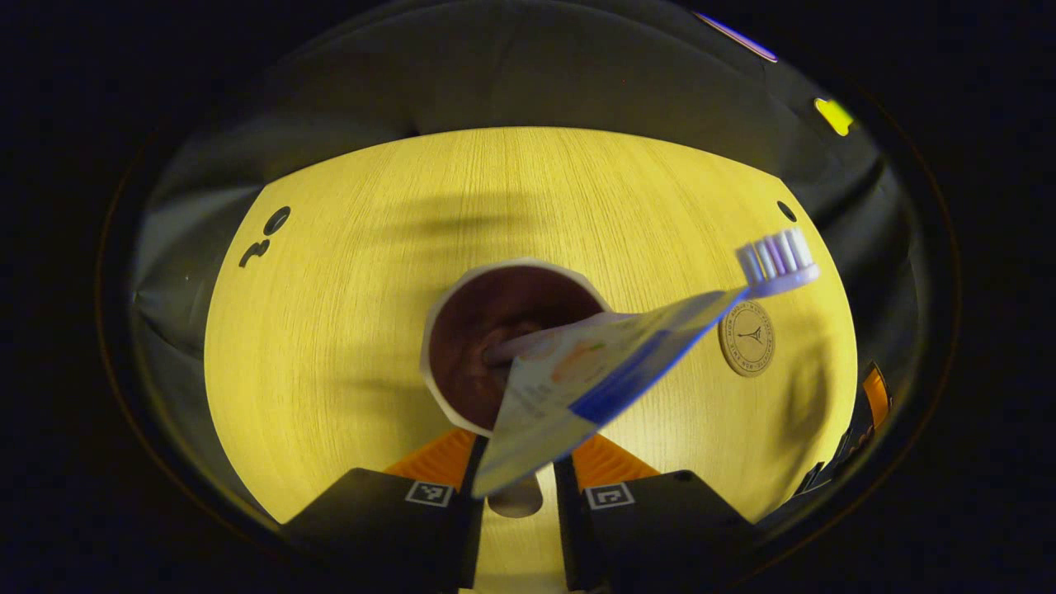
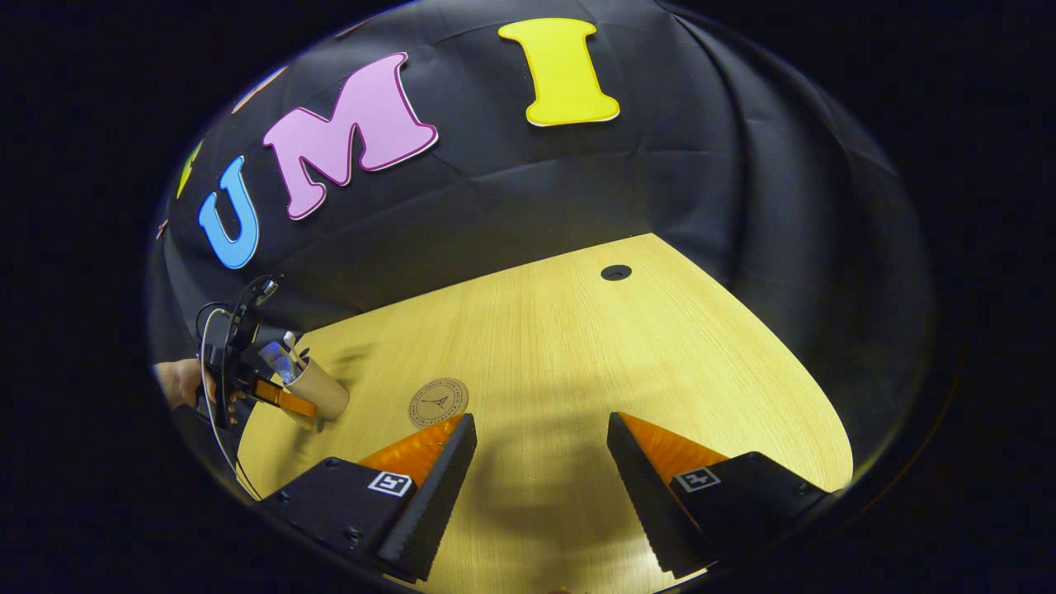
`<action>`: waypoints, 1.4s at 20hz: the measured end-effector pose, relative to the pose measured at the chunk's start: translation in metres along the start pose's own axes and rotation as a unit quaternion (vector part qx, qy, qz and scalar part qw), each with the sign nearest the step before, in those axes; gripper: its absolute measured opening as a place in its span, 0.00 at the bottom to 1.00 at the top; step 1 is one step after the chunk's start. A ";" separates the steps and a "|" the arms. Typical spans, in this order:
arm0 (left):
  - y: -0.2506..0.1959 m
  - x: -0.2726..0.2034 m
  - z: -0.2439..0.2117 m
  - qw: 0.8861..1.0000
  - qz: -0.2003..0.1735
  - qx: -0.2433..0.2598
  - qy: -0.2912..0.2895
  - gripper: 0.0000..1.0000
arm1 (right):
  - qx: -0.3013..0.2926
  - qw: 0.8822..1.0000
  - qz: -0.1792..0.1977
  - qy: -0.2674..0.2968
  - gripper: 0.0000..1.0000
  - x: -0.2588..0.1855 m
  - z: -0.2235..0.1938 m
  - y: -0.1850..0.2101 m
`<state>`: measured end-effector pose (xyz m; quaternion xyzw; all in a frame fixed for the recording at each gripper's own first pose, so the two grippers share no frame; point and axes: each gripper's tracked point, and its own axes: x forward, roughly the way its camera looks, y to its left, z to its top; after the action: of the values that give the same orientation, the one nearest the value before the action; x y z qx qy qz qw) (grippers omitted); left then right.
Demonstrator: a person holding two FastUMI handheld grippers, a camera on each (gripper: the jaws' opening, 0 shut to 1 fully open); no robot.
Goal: Put the toothbrush and toothpaste on the desktop into the cup, then pick up the cup and place it on the coaster on the desktop.
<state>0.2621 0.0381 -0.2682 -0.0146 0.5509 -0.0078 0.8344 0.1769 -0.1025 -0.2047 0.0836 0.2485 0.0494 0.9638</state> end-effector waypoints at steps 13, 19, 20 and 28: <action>0.002 0.006 0.014 0.997 -0.028 0.057 -0.037 0.26 | -0.008 1.000 -0.011 -0.007 0.98 -0.012 0.000 -0.006; -0.002 0.017 0.024 0.990 -0.071 0.109 -0.045 0.26 | -0.007 0.999 -0.018 -0.026 0.98 -0.022 0.014 -0.012; -0.003 0.019 0.023 0.989 -0.080 0.119 -0.043 0.30 | -0.008 0.999 -0.018 -0.030 0.98 -0.024 0.017 -0.012; 0.002 0.020 0.028 0.977 -0.110 0.183 -0.020 0.26 | -0.014 0.999 -0.028 -0.043 0.98 -0.041 0.020 -0.024</action>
<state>0.2953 0.0397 -0.2756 0.0775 0.5185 -0.1999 0.8278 0.1521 -0.1345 -0.1729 0.0648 0.2084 0.0218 0.9757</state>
